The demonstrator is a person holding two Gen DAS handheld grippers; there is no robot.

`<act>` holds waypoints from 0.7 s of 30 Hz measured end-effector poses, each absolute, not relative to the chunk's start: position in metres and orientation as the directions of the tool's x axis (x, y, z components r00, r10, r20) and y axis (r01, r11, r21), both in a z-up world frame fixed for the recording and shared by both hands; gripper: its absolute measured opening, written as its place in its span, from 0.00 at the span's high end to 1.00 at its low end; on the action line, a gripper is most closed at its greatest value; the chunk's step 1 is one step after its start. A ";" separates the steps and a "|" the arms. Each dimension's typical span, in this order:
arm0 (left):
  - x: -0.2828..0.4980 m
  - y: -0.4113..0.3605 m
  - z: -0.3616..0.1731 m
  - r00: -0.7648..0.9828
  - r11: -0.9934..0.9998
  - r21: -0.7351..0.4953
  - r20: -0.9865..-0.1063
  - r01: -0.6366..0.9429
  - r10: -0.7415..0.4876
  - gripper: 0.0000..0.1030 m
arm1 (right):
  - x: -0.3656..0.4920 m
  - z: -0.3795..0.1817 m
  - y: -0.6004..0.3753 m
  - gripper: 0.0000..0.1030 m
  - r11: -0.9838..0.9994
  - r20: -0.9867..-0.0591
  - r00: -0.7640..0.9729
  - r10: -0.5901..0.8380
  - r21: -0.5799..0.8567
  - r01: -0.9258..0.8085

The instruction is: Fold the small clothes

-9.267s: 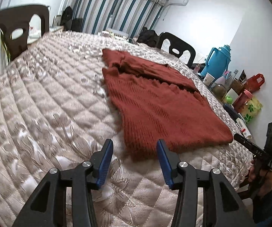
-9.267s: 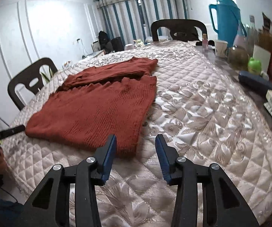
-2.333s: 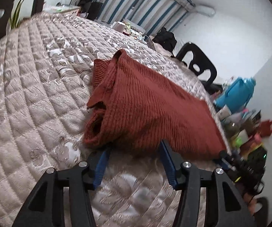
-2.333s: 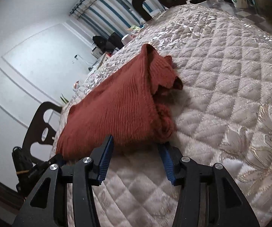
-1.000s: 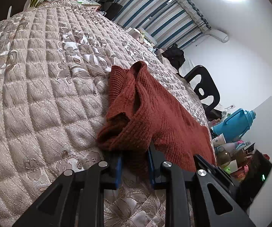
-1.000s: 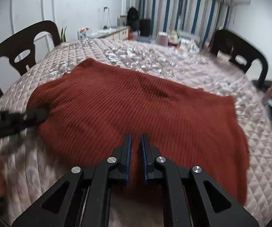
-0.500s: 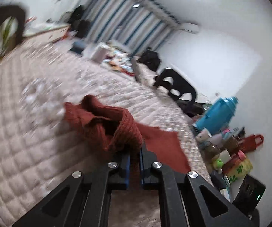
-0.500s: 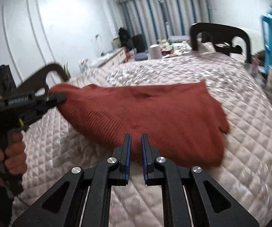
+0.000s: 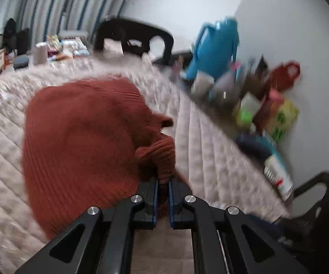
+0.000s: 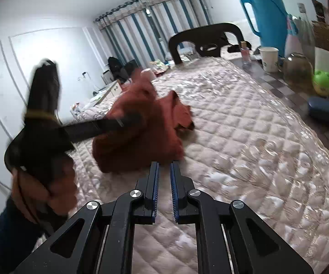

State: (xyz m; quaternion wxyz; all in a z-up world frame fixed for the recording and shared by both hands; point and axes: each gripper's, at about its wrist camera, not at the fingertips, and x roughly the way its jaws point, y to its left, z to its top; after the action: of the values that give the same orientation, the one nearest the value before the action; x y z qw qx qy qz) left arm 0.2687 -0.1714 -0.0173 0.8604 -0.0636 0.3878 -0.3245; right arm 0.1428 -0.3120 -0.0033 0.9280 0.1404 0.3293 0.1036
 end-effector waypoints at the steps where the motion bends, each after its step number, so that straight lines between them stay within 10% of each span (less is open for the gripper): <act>1: 0.267 -0.174 -0.022 0.481 0.779 -0.359 -0.631 0.514 -0.609 0.92 | 0.142 -0.005 -0.315 0.90 0.939 -0.585 0.760 0.282 0.330 -0.094; 6: 0.259 -0.164 -0.007 0.467 0.739 -0.390 -0.589 0.550 -0.659 0.89 | 0.144 -0.005 -0.323 0.90 0.939 -0.580 0.767 0.275 0.332 -0.086; 13: 0.233 -0.114 0.031 0.495 0.663 -0.453 -0.443 0.596 -0.747 0.59 | 0.161 0.011 -0.323 0.89 0.945 -0.549 0.791 0.268 0.308 -0.106; 21: 0.284 -0.082 0.034 0.685 0.848 -0.373 -0.504 0.377 -0.526 0.60 | 0.219 0.044 -0.282 0.89 0.933 -0.504 0.787 0.356 0.244 -0.265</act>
State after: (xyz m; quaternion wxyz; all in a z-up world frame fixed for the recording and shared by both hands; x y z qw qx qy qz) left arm 0.2841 -0.0824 0.0344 0.9099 -0.1206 0.3099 -0.2481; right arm 0.2194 -0.2819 0.0443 0.9419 0.0803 0.2815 0.1648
